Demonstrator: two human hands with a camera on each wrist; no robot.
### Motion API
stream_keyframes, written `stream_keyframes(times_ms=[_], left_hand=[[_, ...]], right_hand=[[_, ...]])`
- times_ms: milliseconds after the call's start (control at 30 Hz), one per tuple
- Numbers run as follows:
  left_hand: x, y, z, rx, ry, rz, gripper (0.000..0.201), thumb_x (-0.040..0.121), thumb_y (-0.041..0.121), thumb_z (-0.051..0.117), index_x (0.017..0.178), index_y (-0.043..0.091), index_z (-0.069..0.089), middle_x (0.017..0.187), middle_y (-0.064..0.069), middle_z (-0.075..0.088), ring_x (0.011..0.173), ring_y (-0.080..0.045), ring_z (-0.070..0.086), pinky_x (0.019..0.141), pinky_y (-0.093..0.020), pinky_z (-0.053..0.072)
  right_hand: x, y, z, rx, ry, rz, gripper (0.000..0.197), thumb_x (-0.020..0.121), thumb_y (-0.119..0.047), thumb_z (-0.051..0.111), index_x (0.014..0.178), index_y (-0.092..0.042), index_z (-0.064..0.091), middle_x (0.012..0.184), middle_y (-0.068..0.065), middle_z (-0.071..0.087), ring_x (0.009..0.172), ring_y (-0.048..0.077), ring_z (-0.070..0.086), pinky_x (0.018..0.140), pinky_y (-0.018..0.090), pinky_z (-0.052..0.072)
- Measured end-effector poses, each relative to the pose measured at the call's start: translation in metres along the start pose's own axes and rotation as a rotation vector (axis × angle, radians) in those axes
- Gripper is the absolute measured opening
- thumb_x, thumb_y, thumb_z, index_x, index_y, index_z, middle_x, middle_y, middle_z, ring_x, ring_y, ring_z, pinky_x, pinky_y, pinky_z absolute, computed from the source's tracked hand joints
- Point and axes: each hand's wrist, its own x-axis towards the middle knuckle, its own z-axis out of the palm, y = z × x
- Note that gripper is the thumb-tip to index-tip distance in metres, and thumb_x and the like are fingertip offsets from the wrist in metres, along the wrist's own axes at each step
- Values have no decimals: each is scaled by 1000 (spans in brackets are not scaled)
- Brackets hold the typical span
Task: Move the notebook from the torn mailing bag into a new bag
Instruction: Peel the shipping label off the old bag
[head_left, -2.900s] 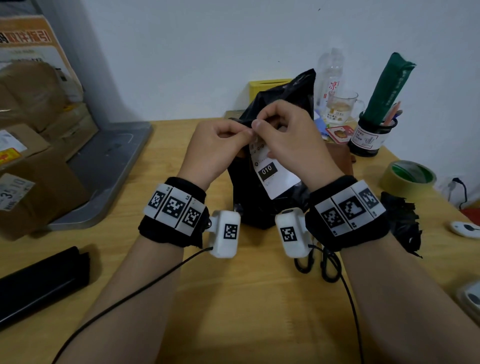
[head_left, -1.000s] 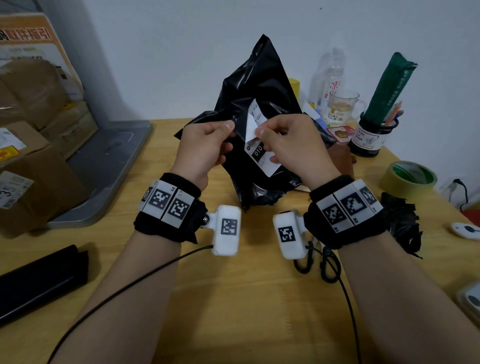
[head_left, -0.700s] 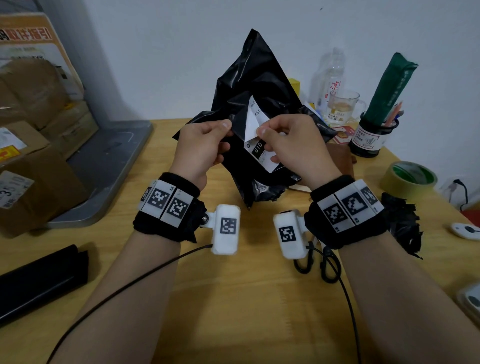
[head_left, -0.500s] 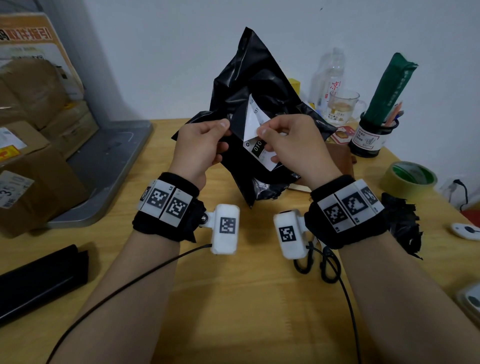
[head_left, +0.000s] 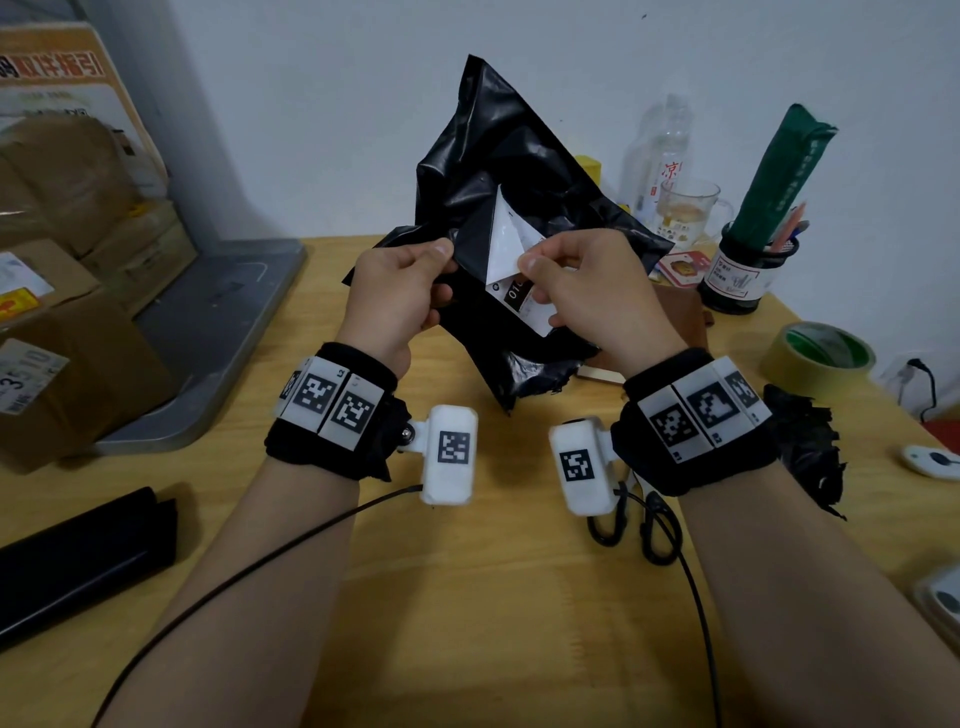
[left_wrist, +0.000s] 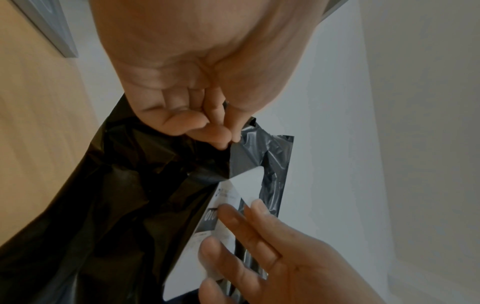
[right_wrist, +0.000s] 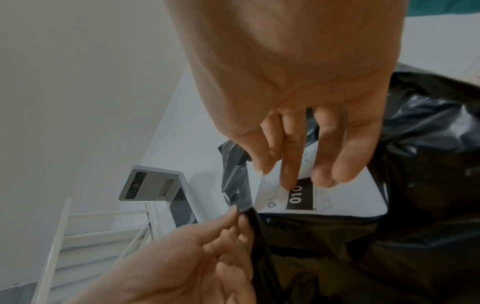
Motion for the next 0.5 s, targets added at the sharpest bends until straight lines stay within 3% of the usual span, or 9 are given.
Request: stream_keyframes(times_ms=[133, 267, 500], left_hand=[[0, 0, 0, -7, 15, -5, 12, 97, 27, 62, 95, 19, 70, 84, 7, 65, 61, -4, 56, 51, -20, 43], [-1, 1, -1, -27, 27, -3, 12, 98, 26, 61, 96, 19, 70, 85, 7, 64, 60, -3, 56, 50, -19, 43], [0, 2, -4, -42, 47, 1, 12, 98, 25, 60, 95, 20, 70, 86, 5, 64, 59, -4, 55, 48, -19, 42]], right_hand=[[0, 0, -2, 2, -1, 0, 13, 98, -24, 64, 87, -22, 72, 82, -4, 69, 89, 19, 70, 87, 46, 59], [1, 1, -3, -9, 4, -2, 12, 98, -24, 65, 90, -19, 72, 82, -5, 68, 87, 18, 70, 88, 46, 59], [2, 2, -3, -3, -10, 9, 15, 98, -23, 64, 85, -24, 70, 81, -7, 68, 84, 12, 68, 90, 45, 59]])
